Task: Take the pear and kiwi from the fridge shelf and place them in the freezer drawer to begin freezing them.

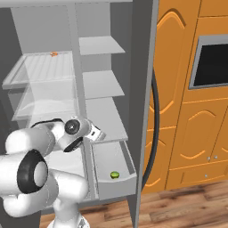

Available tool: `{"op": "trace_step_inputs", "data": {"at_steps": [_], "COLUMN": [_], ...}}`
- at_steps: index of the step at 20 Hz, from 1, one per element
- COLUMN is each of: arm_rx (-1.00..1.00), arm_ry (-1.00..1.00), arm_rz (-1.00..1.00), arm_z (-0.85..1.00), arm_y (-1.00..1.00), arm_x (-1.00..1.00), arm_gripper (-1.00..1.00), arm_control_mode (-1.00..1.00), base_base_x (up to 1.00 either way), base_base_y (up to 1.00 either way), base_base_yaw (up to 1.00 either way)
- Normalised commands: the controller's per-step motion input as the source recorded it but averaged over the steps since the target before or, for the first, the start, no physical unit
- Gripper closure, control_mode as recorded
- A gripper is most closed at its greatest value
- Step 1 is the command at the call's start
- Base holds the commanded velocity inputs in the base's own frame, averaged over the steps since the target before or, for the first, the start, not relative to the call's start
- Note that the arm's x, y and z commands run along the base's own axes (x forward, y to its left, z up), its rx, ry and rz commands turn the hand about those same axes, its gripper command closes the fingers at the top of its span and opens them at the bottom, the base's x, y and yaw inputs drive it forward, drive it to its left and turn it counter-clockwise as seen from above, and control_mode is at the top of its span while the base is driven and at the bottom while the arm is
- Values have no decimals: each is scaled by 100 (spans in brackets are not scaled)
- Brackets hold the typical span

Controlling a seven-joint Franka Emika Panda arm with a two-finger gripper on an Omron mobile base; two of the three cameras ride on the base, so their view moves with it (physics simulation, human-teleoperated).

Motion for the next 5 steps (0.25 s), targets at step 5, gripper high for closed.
{"op": "trace_step_inputs", "data": {"at_steps": [5], "arm_rx": [-2], "arm_ry": [-20], "arm_rz": [0], "arm_z": [1], "arm_y": [3], "arm_x": [-24], "arm_gripper": [-100], "arm_control_mode": [-100], "base_base_x": [0], "base_base_y": [0], "base_base_yaw": [0]}}
